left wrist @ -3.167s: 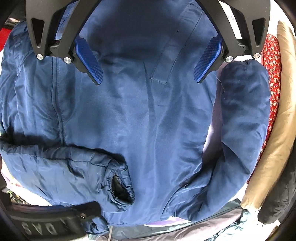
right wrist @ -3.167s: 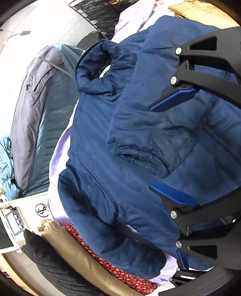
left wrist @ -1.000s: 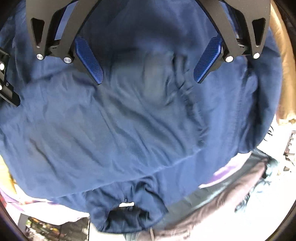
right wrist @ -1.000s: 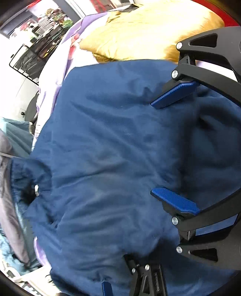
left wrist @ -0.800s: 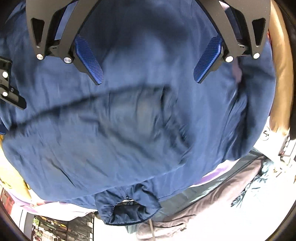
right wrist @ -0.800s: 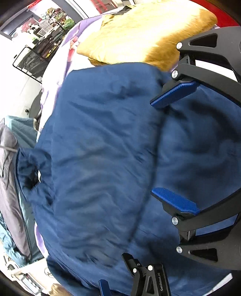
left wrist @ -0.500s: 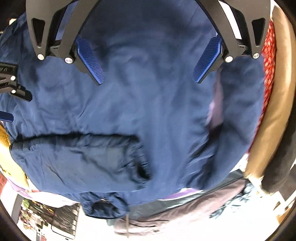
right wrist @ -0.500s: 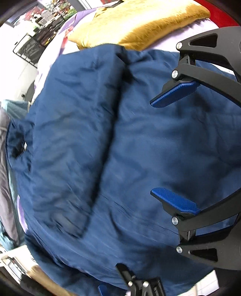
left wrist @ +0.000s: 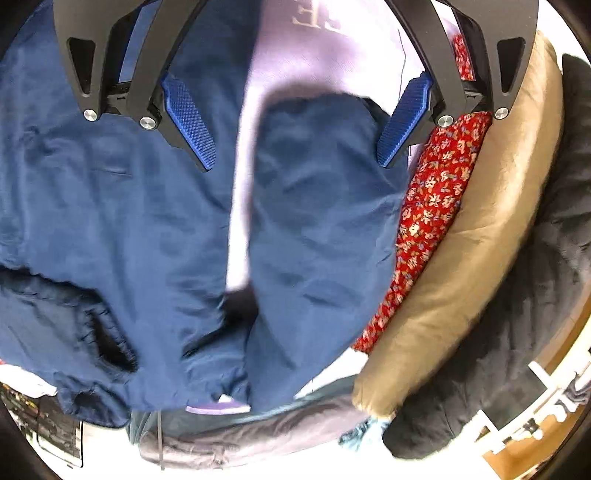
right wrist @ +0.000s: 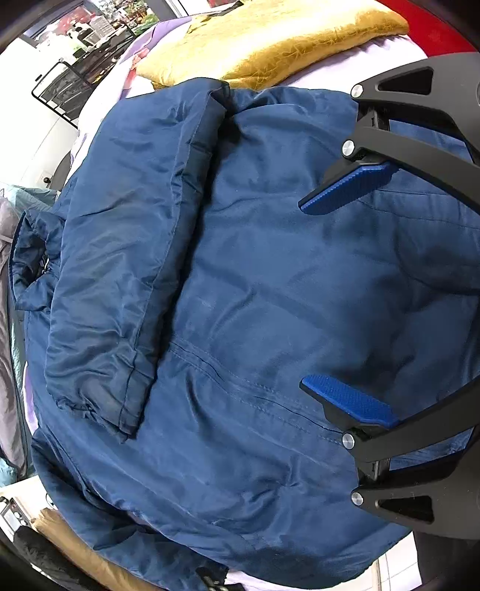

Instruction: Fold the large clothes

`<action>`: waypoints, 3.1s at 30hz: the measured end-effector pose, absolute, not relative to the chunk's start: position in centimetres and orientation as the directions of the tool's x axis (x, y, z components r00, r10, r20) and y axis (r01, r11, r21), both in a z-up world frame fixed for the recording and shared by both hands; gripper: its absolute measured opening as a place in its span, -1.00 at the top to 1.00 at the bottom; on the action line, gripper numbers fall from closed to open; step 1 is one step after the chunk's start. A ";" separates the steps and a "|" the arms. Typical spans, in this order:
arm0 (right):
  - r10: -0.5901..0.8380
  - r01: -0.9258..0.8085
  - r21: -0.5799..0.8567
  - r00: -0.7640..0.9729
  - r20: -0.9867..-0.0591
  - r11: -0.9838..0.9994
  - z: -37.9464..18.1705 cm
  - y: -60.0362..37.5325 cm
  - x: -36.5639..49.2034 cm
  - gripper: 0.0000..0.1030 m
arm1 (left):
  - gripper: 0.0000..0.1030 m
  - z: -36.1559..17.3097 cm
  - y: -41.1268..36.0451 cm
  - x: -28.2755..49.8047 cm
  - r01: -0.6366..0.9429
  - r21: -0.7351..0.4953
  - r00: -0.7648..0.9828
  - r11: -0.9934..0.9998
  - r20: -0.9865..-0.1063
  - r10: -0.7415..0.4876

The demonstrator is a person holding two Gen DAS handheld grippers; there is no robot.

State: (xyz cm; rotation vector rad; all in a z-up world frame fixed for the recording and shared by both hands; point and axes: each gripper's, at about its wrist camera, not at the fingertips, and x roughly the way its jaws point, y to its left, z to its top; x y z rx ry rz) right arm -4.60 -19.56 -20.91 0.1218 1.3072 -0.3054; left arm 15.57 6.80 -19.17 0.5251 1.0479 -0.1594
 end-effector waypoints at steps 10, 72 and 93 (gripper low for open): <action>-0.179 0.333 -0.109 0.186 -0.966 0.937 -20.7 -18.3 -5.7 -0.69 | 0.61 -19.0 7.9 18.9 0.403 0.154 0.408 0.902 -0.913 -0.027; 0.206 0.399 0.341 0.342 -0.917 0.851 -22.3 -26.0 3.1 -0.69 | -0.61 -17.3 -4.3 15.4 0.444 0.007 0.242 0.896 -0.964 -0.113; 0.284 0.225 0.503 0.606 -0.743 0.835 -10.1 -25.8 7.0 0.84 | -0.61 -17.7 -2.7 15.9 0.396 -0.023 0.233 0.918 -0.965 -0.124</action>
